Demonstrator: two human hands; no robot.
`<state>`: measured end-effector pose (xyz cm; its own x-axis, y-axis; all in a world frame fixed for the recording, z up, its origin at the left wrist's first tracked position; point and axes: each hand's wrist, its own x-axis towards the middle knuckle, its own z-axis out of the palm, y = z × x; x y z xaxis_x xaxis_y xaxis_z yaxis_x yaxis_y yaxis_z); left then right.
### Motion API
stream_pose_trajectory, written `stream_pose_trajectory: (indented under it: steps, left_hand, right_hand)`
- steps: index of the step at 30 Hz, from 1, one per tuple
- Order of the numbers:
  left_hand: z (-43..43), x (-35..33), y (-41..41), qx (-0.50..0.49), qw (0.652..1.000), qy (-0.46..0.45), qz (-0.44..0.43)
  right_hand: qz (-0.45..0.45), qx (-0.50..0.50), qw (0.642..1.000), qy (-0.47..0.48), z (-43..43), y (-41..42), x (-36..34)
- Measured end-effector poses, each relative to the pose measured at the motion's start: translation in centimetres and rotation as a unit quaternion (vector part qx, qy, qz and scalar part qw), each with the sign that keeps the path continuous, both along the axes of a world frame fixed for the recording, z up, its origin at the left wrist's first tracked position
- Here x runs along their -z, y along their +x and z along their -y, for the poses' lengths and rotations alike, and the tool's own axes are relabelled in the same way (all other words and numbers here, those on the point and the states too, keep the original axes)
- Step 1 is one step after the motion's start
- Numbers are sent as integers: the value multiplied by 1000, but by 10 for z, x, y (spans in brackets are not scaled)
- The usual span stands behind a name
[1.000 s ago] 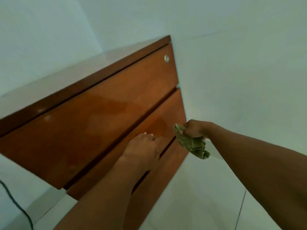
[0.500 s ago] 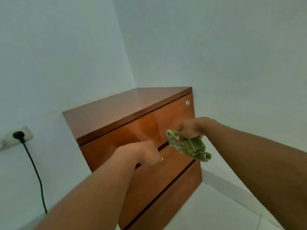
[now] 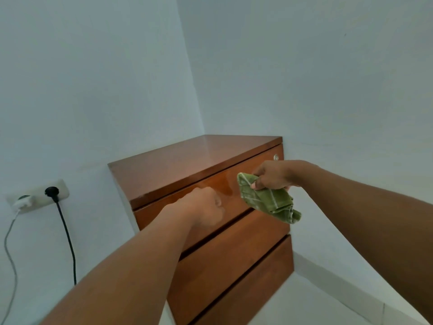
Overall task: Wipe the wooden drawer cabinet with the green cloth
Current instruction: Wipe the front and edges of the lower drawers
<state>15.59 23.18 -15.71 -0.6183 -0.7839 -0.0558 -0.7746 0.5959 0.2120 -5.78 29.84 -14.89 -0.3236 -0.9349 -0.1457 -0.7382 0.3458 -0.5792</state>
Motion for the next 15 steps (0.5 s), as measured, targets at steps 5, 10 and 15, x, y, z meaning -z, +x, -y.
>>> stream_pose_trajectory:
  steps: [5,10,15]
  left_hand:
    - [-2,-10,7,-7,996,-86,-3]
    - [-3,-12,9,-7,991,-134,-13]
    - [-1,-8,9,0,987,-160,-14]
  right_hand:
    - [-6,-13,1000,-6,2,4,-2]
    - [-18,-14,999,-23,10,5,4]
    - [-25,-5,999,-26,18,2,15]
